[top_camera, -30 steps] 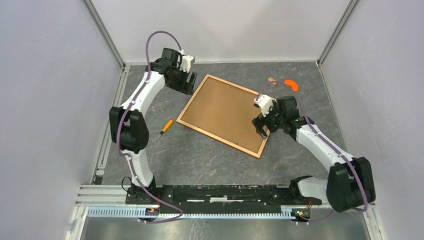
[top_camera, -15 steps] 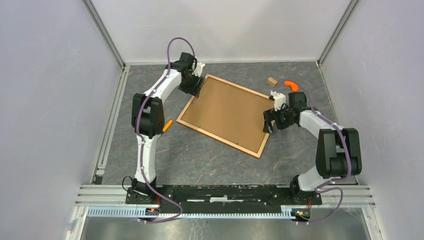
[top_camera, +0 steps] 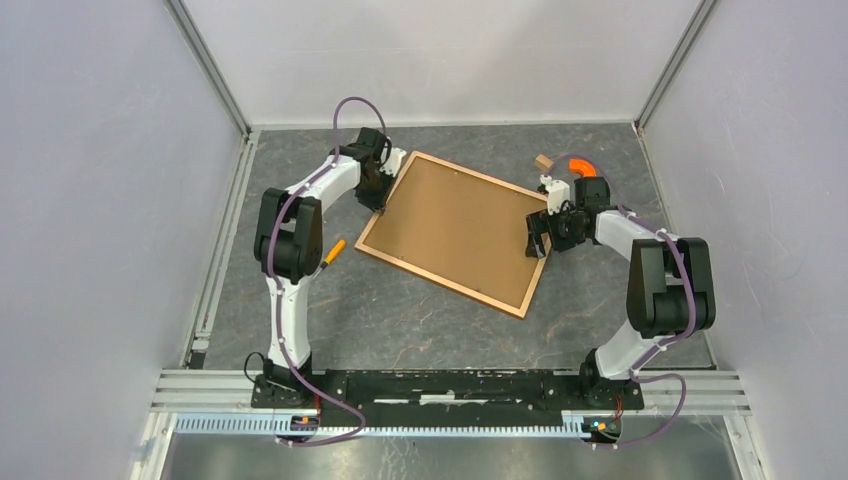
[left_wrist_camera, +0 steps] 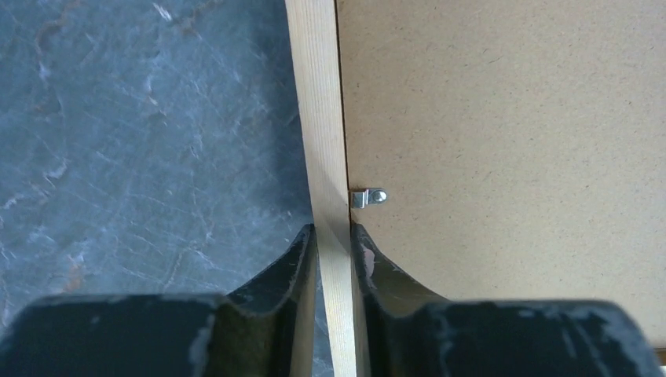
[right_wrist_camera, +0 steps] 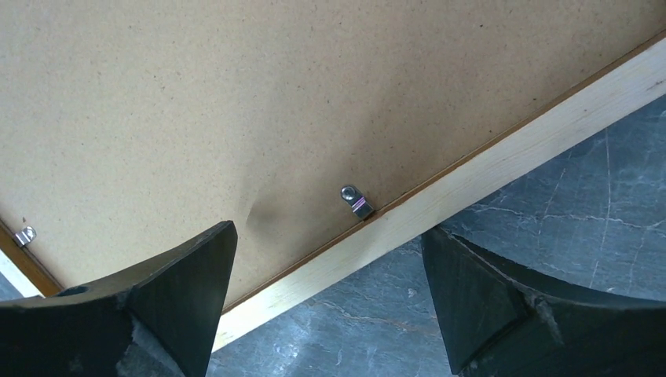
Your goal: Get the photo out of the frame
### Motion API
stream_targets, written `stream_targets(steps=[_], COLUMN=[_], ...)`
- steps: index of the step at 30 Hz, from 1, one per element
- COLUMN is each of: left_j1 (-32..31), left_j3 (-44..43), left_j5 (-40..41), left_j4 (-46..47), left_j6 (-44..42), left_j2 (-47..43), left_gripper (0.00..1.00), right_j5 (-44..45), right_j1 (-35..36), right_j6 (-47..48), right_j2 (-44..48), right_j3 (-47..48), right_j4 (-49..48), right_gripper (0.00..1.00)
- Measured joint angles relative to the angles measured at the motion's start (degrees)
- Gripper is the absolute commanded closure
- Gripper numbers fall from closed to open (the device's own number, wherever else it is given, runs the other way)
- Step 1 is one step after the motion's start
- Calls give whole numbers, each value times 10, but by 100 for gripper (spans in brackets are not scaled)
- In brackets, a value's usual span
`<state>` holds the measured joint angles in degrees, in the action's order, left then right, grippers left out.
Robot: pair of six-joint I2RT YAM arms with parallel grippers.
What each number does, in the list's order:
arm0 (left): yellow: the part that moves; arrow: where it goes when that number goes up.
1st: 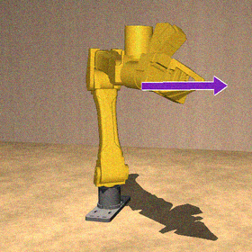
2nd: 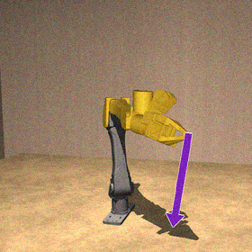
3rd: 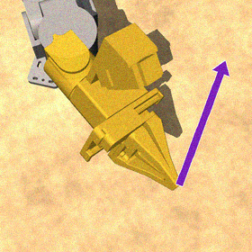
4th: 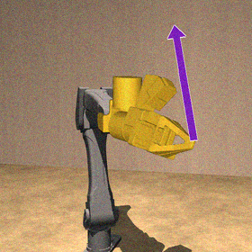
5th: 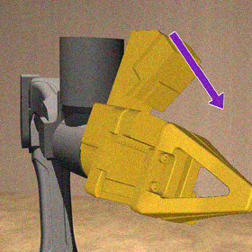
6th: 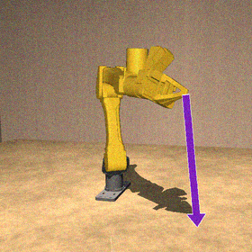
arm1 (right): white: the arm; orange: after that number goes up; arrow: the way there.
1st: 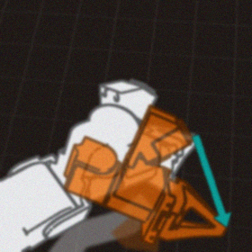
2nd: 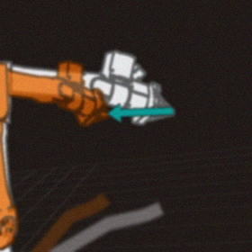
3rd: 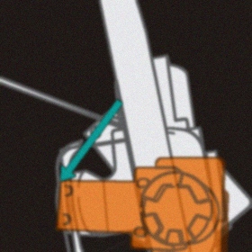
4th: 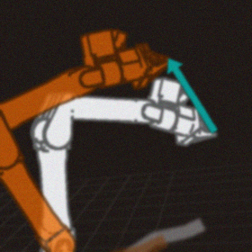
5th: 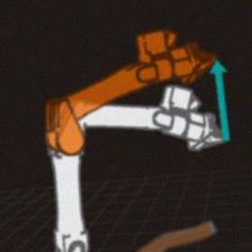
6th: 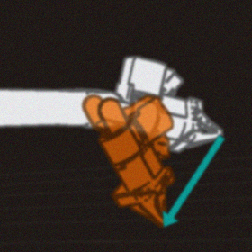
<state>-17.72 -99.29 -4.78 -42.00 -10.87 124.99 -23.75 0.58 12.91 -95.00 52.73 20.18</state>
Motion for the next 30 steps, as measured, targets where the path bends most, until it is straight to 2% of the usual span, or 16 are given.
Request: stream_targets(steps=[6, 12, 19, 23, 27, 30], left_j1=[-12, -45, -55, -55, -55, -54], left_j3=[90, 216, 317, 351, 356, 344], left_j5=[4, 14, 2, 3, -1, -12], left_j4=[21, 18, 14, 0, -28, -56], left_j6=[0, 11, 42, 42, 38, 36], left_j2=[-60, -156, -243, -267, -278, -298], left_gripper=[87, 88, 83, 69, 45, 25], right_j5=[13, 19, 4, 2, -2, -5], right_j1=[0, -2, 1, 17, 25, 28], right_j6=[11, 35, 54, 58, 57, 56], right_j2=[0, 0, 0, 1, 2, 3], right_j3=[0, 0, -1, -4, -7, -7], right_j4=[2, 9, 15, 12, 5, 5], right_gripper=[12, 18, 21, 21, 19, 12])
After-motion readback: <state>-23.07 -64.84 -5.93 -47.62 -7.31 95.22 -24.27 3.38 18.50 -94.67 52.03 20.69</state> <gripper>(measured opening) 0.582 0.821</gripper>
